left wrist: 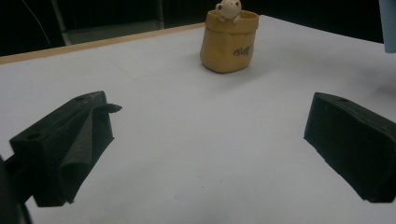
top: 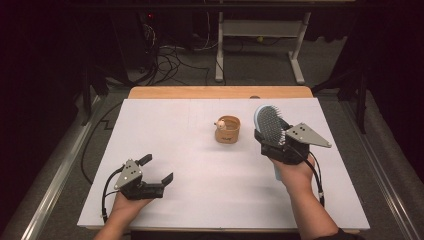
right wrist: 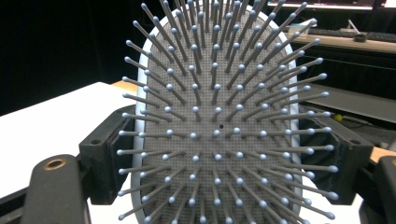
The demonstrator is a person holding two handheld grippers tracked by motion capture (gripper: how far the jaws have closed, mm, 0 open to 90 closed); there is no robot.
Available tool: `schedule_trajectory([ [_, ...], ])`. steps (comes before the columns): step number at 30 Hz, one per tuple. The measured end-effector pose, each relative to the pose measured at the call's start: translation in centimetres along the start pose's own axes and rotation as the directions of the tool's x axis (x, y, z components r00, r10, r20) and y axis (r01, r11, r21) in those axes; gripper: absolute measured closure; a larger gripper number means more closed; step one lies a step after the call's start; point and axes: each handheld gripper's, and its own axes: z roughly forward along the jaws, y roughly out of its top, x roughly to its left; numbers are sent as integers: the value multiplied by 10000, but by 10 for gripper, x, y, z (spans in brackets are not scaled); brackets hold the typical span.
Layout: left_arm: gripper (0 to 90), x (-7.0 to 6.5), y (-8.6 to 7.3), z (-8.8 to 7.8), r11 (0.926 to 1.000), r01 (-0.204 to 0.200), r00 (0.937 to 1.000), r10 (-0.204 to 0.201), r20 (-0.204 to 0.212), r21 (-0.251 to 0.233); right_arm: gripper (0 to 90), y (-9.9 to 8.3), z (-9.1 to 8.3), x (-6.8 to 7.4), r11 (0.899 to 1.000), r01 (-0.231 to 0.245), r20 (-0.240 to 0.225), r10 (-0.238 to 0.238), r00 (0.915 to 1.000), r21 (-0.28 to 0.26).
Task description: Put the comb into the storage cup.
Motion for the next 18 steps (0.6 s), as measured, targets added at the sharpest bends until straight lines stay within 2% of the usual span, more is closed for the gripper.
schedule_trajectory([
  [8,21,-3,0,1,10000,-85,10000,85,29,-5,206,1,6,15,9997,134,-410,-144,9991,-226],
  [18,21,-6,3,3,10000,39,10000,-39,86,-18,206,-2,17,31,9990,311,-835,-337,9959,-319],
])
